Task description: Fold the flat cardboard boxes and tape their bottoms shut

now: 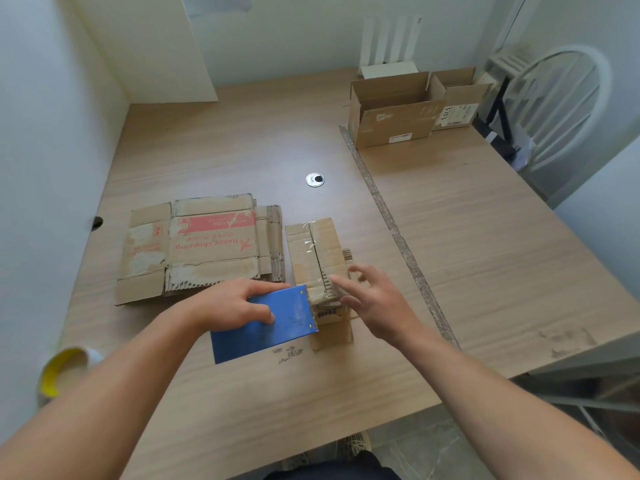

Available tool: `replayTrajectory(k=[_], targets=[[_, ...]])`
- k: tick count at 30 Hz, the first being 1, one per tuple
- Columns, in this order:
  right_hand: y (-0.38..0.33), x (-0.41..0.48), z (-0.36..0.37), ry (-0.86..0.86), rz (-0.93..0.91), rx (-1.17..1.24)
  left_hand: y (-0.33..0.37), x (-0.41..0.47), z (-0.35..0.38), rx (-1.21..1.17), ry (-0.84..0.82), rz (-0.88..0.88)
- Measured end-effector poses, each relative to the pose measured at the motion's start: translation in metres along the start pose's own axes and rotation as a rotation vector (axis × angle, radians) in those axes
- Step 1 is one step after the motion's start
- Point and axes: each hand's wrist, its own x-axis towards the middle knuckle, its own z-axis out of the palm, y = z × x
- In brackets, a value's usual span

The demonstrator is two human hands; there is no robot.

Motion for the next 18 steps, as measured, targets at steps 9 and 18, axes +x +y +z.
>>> replayTrajectory(k=[9,18], targets=[[0.031,0.023,-0.011,-0.085,-0.356,-0.083,-0.003,0.001,0.005,-0.021,0.035,0.007],[0.040,0.037,-0.004,-0.059,-0.464,-0.165,-0.007,0.002,0.008,-0.031,0.058,0.026]])
